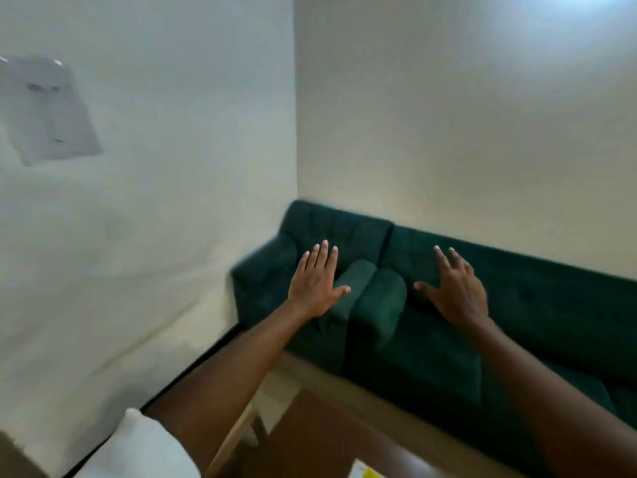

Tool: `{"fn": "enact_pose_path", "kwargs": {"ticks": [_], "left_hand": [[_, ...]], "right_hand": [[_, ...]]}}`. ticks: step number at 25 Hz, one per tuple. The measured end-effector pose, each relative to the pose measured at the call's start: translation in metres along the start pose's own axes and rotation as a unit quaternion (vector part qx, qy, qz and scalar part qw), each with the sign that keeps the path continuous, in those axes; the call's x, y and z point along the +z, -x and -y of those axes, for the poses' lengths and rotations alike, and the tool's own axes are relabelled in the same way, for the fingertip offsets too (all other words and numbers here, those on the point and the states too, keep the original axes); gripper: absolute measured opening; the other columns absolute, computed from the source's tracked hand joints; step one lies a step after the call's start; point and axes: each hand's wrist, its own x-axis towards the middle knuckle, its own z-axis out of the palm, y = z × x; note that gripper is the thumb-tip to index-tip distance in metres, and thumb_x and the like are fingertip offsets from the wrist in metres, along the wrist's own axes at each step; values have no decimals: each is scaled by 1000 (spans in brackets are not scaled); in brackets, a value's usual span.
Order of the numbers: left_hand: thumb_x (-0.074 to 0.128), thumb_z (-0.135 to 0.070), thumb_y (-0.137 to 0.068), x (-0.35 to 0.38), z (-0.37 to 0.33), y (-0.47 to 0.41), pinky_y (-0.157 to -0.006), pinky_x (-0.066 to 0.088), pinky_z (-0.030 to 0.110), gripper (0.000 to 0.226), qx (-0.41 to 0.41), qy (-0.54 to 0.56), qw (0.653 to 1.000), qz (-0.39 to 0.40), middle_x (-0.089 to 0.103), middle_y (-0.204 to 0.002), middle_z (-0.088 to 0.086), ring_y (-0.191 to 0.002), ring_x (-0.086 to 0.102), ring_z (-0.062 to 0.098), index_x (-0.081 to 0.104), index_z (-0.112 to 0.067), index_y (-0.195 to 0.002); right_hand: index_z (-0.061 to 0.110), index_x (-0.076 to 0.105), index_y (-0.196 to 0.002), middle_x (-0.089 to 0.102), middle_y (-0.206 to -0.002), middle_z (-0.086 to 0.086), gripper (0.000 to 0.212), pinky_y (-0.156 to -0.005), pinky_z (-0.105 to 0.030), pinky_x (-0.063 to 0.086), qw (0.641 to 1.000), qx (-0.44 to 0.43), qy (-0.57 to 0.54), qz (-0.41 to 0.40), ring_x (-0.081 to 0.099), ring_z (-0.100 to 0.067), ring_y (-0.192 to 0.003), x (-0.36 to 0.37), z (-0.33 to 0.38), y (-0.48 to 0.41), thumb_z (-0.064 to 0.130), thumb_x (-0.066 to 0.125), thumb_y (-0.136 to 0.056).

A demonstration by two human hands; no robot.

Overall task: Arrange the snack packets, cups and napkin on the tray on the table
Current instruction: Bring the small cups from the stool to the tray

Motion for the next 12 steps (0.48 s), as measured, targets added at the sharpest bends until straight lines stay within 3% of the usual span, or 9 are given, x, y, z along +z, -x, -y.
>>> {"fn": "enact_pose_path", "kwargs": {"ticks": [5, 12], "left_hand": [[46, -71, -95, -138, 138, 6, -131, 6, 47, 103, -72, -24, 994, -75, -4, -173, 16, -161, 1, 31, 3, -10, -165], [45, -74, -94, -214, 326, 52, -131, 8, 47, 105, -132, -77, 985, -78, 1, -172, 20, -161, 5, 34, 4, -7, -165]], "right_hand": [[27, 25, -163, 28, -168, -11, 95, -101, -57, 51, 991, -108, -34, -66, 39, -41, -146, -68, 157, -61, 62, 71, -87], [28, 22, -163, 23, -170, -9, 95, -104, -58, 47, 980, -157, -89, -83, 34, -39, -149, -64, 375, -75, 65, 67, -88]]}}
